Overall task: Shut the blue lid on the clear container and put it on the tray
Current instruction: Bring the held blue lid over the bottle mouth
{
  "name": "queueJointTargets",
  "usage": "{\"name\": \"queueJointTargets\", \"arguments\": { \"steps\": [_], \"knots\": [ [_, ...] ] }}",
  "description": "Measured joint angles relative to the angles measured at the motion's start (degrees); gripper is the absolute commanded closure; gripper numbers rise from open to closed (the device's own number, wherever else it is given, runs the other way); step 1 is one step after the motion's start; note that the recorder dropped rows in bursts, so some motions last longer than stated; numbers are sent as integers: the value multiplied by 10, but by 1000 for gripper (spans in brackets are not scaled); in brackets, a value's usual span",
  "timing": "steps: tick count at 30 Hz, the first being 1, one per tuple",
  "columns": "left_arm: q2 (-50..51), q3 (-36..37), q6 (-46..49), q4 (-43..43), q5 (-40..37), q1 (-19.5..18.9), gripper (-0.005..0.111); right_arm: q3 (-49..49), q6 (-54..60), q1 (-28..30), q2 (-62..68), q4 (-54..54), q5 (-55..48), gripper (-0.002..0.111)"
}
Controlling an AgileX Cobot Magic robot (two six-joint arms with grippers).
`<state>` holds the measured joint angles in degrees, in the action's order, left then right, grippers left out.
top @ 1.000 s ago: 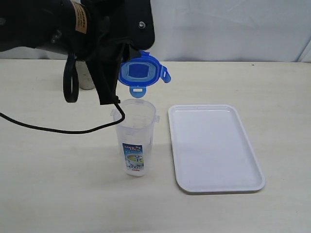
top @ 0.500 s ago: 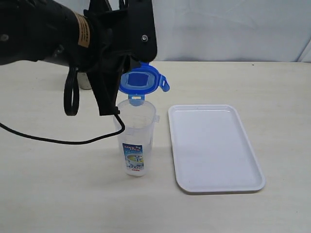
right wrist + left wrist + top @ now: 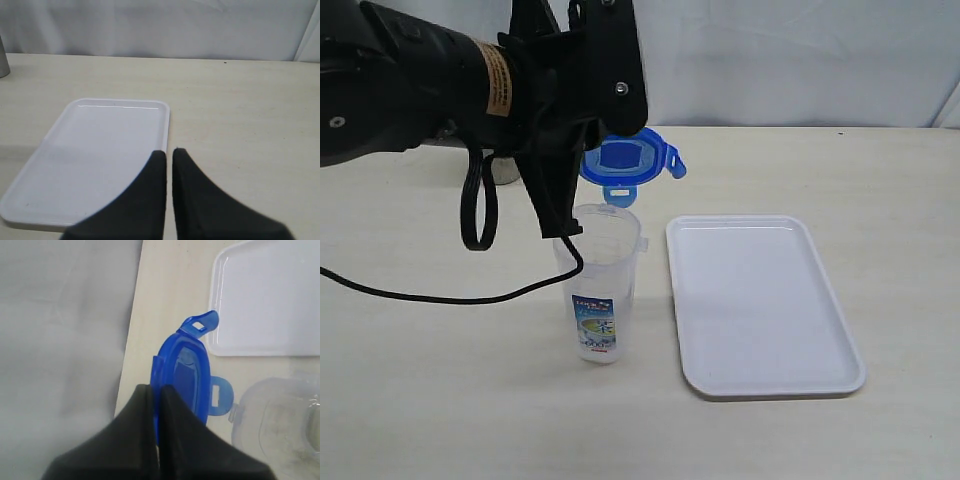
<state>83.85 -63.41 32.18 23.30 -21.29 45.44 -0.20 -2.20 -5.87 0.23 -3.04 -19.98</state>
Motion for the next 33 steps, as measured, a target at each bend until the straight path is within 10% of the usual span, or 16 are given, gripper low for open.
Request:
{"name": "queueJointTargets", "arguments": {
  "steps": [23,33],
  "knots": [
    [-57,9,-42,49,-25,1,107,0,0,0,0,0,0,104],
    [-57,87,-378,433,7,1,107,0,0,0,0,0,0,104]
  ]
}}
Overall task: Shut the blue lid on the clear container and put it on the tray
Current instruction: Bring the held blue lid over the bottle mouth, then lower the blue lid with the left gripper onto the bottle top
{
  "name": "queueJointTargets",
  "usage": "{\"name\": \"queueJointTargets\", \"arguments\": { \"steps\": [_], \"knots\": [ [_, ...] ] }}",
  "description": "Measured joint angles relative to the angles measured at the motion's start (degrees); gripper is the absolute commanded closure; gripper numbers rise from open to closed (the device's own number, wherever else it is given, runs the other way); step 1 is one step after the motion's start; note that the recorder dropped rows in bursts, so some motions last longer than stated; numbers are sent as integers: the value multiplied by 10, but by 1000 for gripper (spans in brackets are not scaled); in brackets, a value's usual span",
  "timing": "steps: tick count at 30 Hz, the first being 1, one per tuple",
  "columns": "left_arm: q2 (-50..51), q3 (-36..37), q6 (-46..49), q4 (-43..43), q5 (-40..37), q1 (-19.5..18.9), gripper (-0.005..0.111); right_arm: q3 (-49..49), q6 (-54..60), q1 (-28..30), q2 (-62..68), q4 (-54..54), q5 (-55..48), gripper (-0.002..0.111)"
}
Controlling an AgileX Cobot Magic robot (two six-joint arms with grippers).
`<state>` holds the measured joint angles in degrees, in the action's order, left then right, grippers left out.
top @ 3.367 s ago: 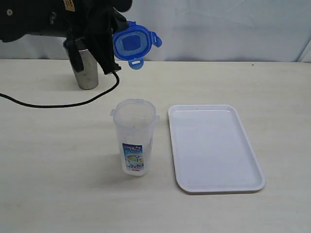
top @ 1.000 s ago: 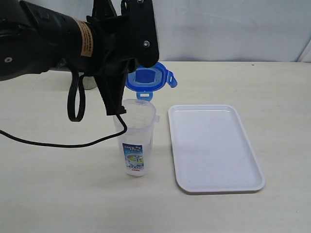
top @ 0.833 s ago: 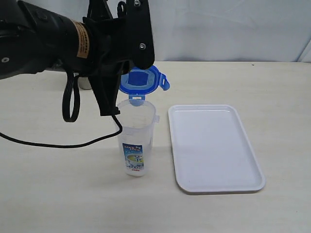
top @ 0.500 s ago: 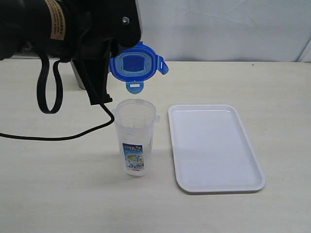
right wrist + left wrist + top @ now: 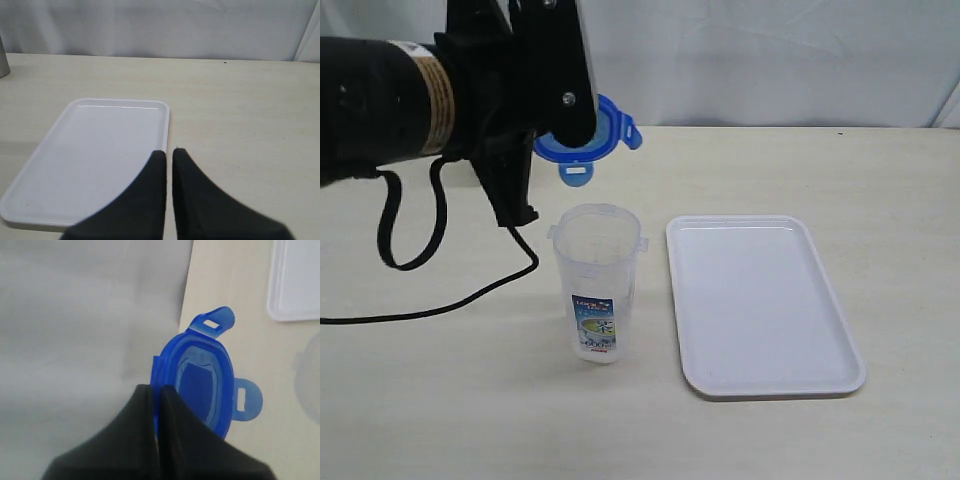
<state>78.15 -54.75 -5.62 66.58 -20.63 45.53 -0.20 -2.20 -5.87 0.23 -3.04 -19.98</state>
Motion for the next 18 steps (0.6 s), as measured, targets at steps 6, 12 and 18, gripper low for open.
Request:
{"name": "queueJointTargets", "arguments": {
  "steps": [6,12,18],
  "knots": [
    [0,62,-298,283,-12,0,107,0,0,0,0,0,0,104],
    [0,65,-330,300,-13,51,107,0,0,0,0,0,0,104],
    [0,67,-331,286,-23,68,107,0,0,0,0,0,0,104]
  ]
}}
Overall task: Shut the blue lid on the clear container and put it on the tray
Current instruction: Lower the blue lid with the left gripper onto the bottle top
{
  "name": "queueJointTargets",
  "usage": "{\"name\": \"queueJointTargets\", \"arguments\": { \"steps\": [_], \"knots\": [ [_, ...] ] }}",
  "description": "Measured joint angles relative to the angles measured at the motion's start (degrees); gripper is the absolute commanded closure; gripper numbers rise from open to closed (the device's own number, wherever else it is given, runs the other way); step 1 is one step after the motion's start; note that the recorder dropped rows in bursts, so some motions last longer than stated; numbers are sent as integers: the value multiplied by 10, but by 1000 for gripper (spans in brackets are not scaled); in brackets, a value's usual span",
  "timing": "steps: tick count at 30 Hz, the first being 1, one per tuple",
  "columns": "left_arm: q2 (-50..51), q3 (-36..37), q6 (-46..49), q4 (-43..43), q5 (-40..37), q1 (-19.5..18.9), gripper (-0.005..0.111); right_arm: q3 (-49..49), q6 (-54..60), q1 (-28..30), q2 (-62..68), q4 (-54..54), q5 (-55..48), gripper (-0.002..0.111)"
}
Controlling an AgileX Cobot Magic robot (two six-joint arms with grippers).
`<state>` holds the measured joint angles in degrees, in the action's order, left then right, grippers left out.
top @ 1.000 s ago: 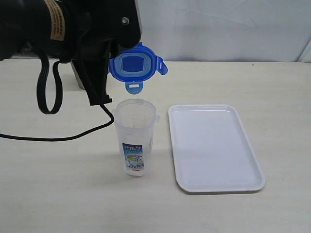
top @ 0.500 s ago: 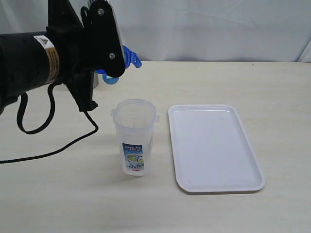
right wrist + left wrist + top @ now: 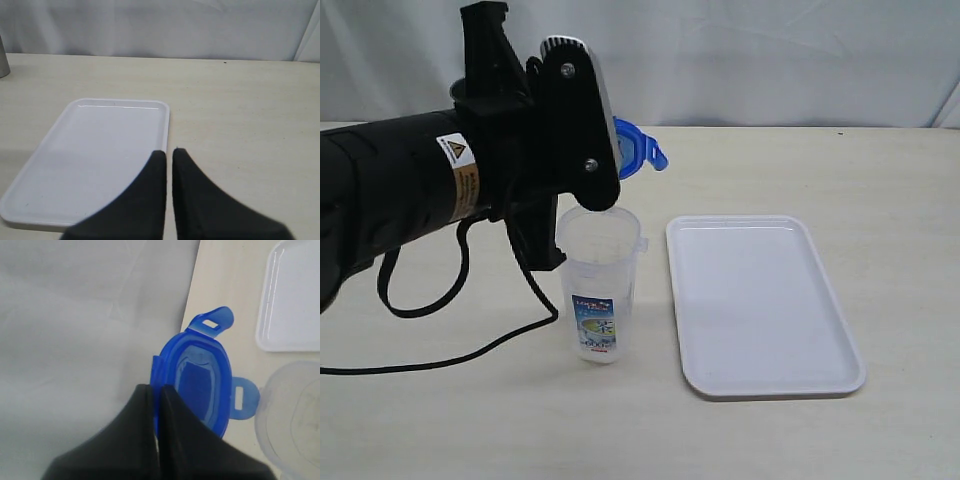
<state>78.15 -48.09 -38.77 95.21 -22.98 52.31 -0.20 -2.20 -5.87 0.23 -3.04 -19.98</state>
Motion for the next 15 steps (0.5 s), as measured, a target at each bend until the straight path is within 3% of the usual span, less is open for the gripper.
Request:
{"name": "queueJointTargets", "arguments": {
  "steps": [15],
  "knots": [
    [0,18,-1,-3,-17,3,107,0,0,0,0,0,0,104]
  ]
}}
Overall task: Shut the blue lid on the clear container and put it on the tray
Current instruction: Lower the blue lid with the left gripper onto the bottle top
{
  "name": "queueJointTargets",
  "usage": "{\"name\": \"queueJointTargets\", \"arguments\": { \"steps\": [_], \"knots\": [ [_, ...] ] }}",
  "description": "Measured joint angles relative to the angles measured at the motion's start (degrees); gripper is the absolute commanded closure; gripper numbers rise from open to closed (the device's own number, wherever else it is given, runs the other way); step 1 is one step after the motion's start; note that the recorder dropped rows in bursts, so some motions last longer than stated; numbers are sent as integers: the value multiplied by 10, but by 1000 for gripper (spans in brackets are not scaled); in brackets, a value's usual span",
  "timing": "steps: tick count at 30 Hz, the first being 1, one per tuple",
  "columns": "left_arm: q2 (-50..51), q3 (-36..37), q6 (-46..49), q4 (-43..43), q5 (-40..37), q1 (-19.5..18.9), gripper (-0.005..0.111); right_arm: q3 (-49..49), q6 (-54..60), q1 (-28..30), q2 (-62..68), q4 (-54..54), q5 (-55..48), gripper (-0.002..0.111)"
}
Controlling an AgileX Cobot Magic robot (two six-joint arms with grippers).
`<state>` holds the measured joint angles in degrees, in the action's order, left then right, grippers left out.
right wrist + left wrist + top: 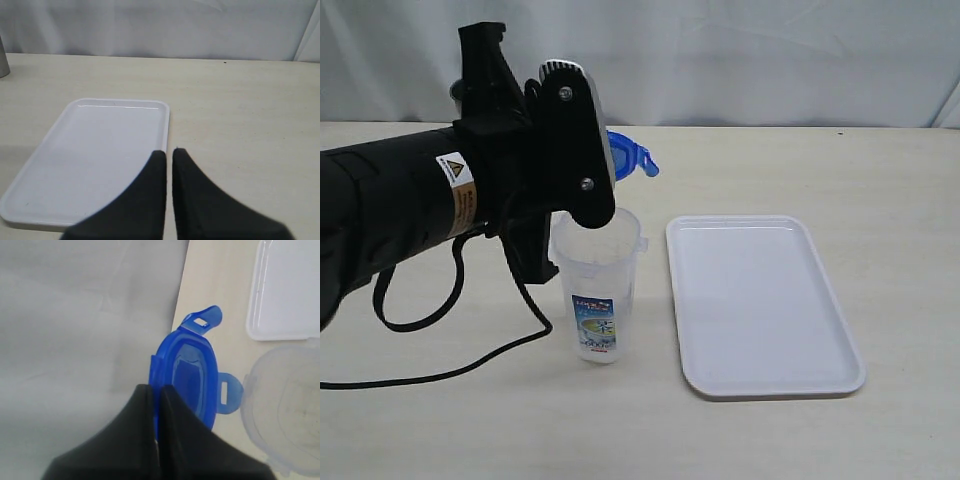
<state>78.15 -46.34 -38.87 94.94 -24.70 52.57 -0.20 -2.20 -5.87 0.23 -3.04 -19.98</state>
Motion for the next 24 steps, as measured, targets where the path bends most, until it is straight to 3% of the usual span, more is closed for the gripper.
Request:
{"name": "queueJointTargets", "arguments": {
  "steps": [6,24],
  "knots": [
    [-1,0,-33,23,-58,0,107,0,0,0,0,0,0,104],
    [-1,0,-59,22,-4,0,107,0,0,0,0,0,0,104]
  ]
}}
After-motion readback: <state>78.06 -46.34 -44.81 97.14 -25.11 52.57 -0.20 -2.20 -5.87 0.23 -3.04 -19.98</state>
